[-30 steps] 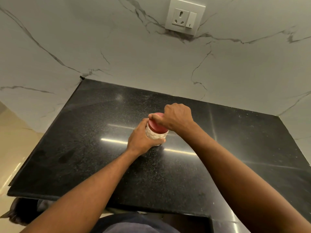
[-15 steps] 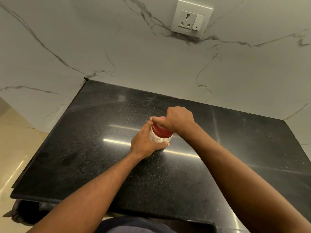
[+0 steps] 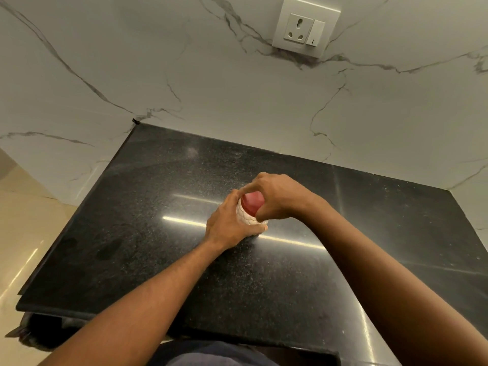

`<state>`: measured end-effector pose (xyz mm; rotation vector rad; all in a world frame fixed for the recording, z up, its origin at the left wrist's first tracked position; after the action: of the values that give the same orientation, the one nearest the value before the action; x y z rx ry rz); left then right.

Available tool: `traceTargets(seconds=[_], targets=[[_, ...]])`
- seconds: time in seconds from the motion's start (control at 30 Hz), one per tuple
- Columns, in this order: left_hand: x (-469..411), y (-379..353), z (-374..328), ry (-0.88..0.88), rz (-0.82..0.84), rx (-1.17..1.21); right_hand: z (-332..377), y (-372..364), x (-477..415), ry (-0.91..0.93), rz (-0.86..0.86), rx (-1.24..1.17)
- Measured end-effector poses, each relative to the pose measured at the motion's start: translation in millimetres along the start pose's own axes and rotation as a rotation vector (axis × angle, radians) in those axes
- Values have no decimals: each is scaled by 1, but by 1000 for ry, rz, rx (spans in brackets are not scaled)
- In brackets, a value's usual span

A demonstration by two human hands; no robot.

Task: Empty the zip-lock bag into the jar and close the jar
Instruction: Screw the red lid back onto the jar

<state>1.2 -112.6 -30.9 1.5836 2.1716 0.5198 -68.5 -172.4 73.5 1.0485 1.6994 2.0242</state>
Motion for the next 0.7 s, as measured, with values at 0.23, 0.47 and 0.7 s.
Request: traceTargets(seconds=[0.23,0.47,0.7], targets=[[2,1,0,3,10,30,-44,-7,-15,-448,-151,49],[-1,0,1,-4,20,20,-37,-6,-5,-122,-87,-78],[-1,0,0,-7,0,-14,-11,-9,-1,-1,-12,15]])
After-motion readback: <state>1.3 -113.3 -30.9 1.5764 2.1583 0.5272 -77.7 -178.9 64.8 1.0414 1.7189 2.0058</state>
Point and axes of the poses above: each hand's wrist, its own x-axis away from the middle knuckle, its own y-axis out of the back of the hand, z = x × y, the point moved 9 cm from there along -x, towards the middle knuckle, and after that the axes turned 7 degrees about -y, right-handed, at the moved point
